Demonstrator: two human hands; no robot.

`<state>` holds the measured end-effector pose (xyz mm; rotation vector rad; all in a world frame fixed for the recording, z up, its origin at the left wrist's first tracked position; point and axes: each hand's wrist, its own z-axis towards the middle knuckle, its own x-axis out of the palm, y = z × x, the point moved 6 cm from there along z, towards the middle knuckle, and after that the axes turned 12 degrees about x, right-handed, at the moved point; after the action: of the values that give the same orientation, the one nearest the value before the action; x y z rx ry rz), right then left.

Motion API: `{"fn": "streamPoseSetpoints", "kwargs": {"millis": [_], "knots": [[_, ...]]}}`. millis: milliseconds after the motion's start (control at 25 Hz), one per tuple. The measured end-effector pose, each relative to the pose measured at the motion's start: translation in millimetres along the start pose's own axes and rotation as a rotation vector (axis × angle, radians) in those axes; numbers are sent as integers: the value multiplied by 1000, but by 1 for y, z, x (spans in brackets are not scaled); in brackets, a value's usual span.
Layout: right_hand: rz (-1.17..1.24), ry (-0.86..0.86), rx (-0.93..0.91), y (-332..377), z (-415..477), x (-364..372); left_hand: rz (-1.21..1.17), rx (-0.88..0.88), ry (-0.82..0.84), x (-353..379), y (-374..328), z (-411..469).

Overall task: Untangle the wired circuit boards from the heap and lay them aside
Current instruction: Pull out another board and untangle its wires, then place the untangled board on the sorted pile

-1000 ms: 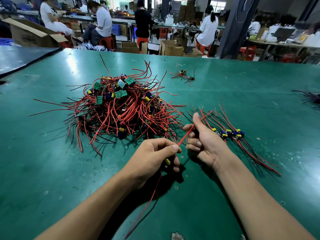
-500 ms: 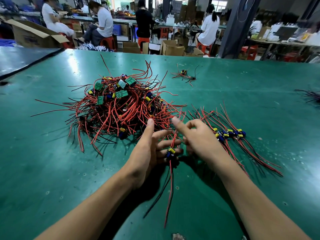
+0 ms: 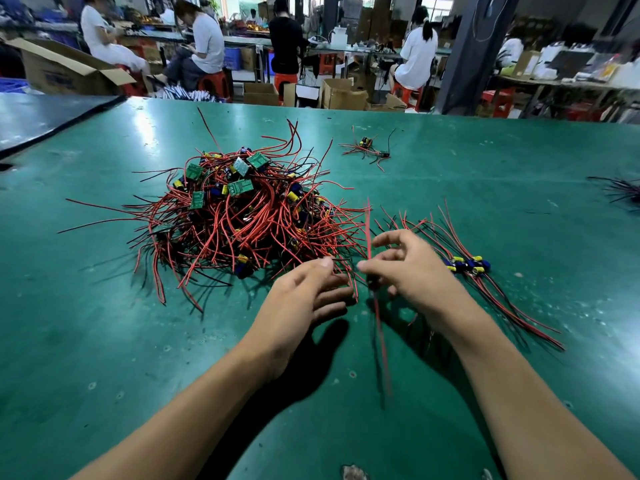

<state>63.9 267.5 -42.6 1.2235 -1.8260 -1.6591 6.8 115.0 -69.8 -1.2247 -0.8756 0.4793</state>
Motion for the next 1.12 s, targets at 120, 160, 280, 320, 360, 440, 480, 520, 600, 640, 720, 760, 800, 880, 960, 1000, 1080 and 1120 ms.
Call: {"fn": "streamPoseSetpoints", "kwargs": {"millis": [120,160,280,320,360,440,480,520,600,640,720,760,800,880,960,1000,1080,1120], "knots": [[-218,-340,-37,0,5,-37,284,196,-85,-6,-13,-7],[-315,-424,-59,0,4,-43,356,245,-106,-9,-17,-9],[-519,-550,-99,0,3,-46,397,310,-188,-16,-25,-10],[-555,-557,-134,2,1,-43,371,313,-219,-19,-26,-10],[-564,-532,-187,5,0,-36,341,309,-253,-22,-27,-9],[-553,-407,-299,8,-2,-14,268,266,-324,-29,-26,-7],[-564,-337,-328,7,-4,-2,223,228,-356,-32,-24,-5],[-592,-281,-335,5,-5,9,179,185,-382,-35,-22,-3],[-653,-237,-308,-2,-5,19,128,131,-400,-37,-19,-1],[-668,-242,-290,-5,-3,19,130,128,-385,-37,-19,-1],[-663,-267,-269,-6,0,13,178,160,-319,-33,-21,-3],[-658,-282,-267,-6,1,10,219,190,-277,-29,-23,-5],[-659,-295,-267,-6,2,9,273,234,-232,-26,-25,-7],[-663,-324,-263,-6,3,6,415,367,-165,-18,-31,-11],[-654,-351,-255,-6,4,3,552,524,-158,-13,-39,-16],[-652,-365,-249,-7,5,0,624,604,-175,-12,-44,-18],[-661,-398,-234,-9,7,-3,698,700,-224,-14,-50,-19],[-670,-413,-226,-11,8,-5,688,693,-244,-17,-51,-18]]}}
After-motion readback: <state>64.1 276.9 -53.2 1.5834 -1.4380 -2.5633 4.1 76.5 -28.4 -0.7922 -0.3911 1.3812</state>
